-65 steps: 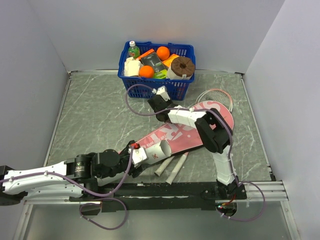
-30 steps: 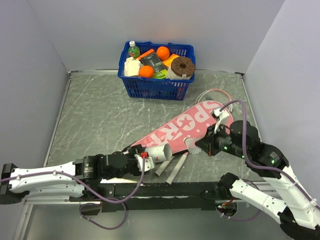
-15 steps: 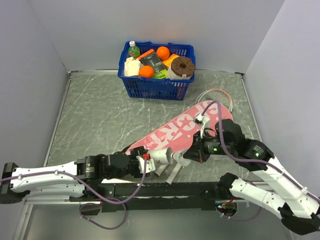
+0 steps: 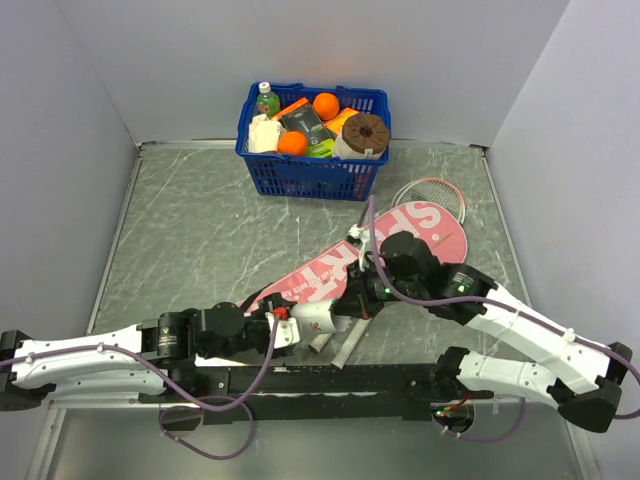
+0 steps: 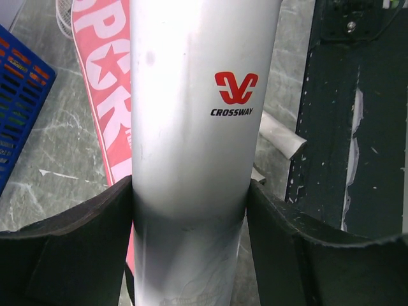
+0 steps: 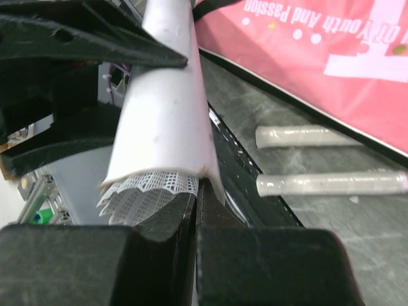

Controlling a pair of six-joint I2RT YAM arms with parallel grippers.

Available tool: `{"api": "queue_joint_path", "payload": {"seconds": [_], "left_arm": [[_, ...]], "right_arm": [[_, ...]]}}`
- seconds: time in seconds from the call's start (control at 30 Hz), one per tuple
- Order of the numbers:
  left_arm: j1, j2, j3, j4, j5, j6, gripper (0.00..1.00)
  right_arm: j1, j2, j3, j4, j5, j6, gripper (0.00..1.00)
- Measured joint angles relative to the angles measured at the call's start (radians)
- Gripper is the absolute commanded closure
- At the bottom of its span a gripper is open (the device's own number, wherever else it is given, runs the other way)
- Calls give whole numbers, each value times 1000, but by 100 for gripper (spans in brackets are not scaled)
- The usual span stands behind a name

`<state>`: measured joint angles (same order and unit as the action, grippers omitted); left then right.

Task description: Pack up the badminton gear

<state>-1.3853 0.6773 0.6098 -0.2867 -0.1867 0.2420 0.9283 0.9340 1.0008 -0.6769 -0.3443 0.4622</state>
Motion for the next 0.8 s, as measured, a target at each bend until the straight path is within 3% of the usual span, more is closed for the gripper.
{"api": "queue_joint_path", "payload": {"seconds": [0.33,0.4,0.5,0.6,0.67,0.8], "left_arm": [[5,-14,0,3,-5,-23,99],[5,-14,0,-10,-9,-27,99],[5,-18,0,-19,-14,-27,99],[6,-21,-1,-34,-23,-29,99],[6,-21,-1,-30,-19,-30,99],[6,-19,-1,-8,-19,-27,99]], "right_arm": [[126,65,-43,117,109,111,98],[139,65,-62,142,128,133,92],[149,63,-74,163,150,162,62],[154,38,-74,165,177,176,43],[156,1,-73,154,195,181,33],[159,-77,-24,70,259,175,27]]}}
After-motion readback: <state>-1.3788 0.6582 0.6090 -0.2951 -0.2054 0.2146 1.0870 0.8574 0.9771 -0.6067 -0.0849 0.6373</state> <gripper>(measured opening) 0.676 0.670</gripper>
